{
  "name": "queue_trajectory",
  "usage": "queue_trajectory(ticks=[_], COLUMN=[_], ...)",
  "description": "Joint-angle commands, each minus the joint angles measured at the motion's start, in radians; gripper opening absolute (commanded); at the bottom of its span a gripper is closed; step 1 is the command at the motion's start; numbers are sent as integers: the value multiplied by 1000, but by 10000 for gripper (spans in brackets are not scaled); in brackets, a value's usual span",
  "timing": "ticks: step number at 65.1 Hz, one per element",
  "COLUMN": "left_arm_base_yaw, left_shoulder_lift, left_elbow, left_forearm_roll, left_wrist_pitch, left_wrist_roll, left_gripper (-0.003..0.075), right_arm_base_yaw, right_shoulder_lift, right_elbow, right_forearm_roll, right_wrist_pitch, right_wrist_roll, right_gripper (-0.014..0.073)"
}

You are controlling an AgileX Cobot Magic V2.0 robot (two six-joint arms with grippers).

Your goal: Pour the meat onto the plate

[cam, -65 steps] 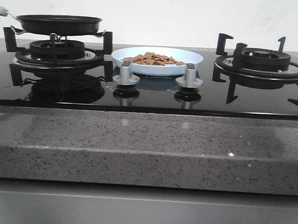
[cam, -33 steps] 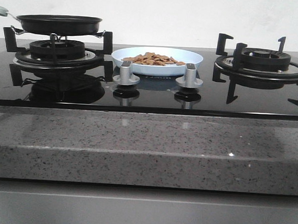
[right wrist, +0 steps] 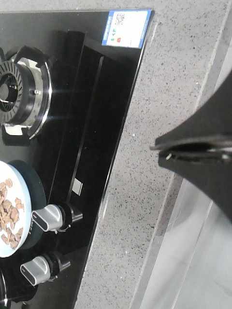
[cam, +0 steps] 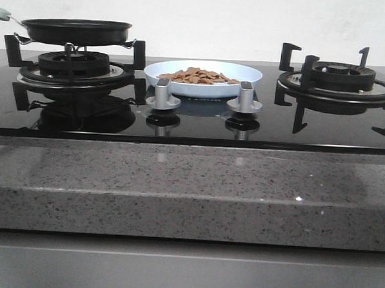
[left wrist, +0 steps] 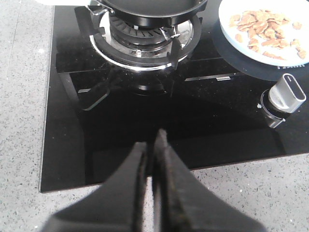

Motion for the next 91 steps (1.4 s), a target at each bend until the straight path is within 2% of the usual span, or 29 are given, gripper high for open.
queue_trajectory(ticks=[1, 43, 50, 60, 69, 84, 91], left_arm_base_yaw=[-7, -7, -5, 43, 100, 196, 204], left_shoulder_lift=[-8, -8, -13, -93, -244, -517, -620], left_elbow=[-25, -25, -8, 130, 313, 542, 629], left_forearm_roll=[0, 0, 19, 16, 16, 16, 16], left_wrist_pitch=[-94, -96, -139, -311, -481, -578, -609], left_wrist_roll=[-5, -5, -5, -5, -5, -5, -5], left_gripper=[-20, -20, -20, -20, -20, -20, -20], right_arm_base_yaw=[-4, -4, -4, -4, -4, -4, -4], right_shoulder_lift=[9, 9, 9, 9, 9, 9, 9], right_elbow=[-22, -22, -22, -22, -22, -22, -22], right_forearm_roll=[-7, -7, -7, -7, -7, -7, -7], right_wrist_pitch=[-68, -68, -68, -68, -68, -68, -68], right_wrist_roll=[-1, -1, -1, -1, -1, -1, -1], right_gripper=[-69, -69, -69, -69, -69, -69, -69])
